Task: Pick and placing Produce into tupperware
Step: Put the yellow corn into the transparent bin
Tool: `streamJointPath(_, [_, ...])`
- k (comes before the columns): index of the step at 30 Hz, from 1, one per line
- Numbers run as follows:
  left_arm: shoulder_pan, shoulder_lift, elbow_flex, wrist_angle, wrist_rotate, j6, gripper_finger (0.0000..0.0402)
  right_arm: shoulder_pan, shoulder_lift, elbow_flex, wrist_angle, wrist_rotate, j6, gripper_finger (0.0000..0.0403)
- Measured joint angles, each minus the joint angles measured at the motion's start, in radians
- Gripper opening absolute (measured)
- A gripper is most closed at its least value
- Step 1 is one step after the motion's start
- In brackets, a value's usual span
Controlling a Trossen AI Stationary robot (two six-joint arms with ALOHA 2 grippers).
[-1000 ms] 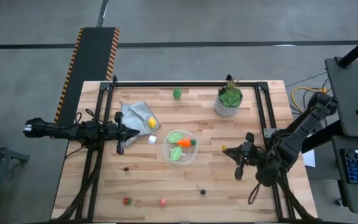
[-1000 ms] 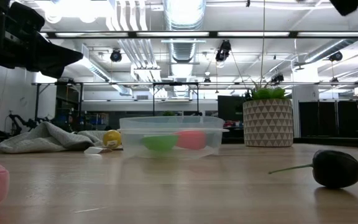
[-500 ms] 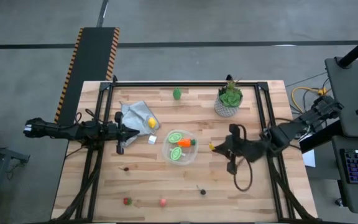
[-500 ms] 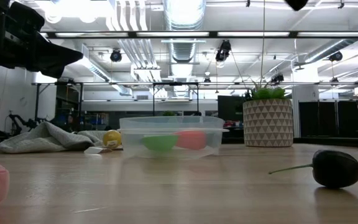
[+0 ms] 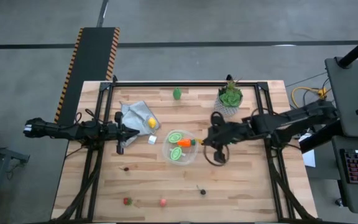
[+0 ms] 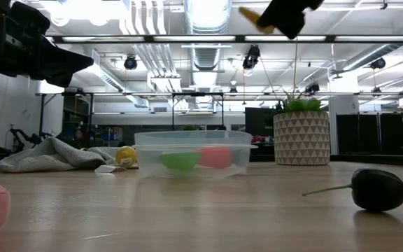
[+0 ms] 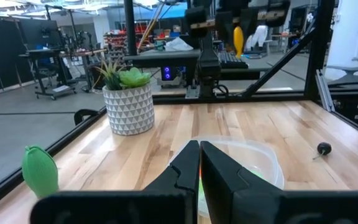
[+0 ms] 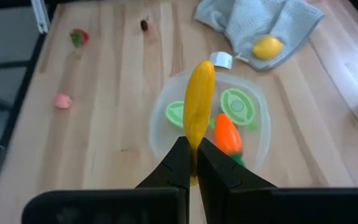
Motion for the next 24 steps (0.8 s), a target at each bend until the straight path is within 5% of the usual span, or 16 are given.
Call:
streamJointPath(16, [0.000, 0.002, 0.000, -0.005, 0.000, 0.000, 0.0000, -0.192, 0.329, 0.166, 0.003, -0.336, -0.172, 0.0008])
streamJointPath(24, [0.000, 0.002, 0.000, -0.007, 0.000, 0.000, 0.0000, -0.193, 0.465, 0.256, -0.089, -0.377, -0.207, 0.0009])
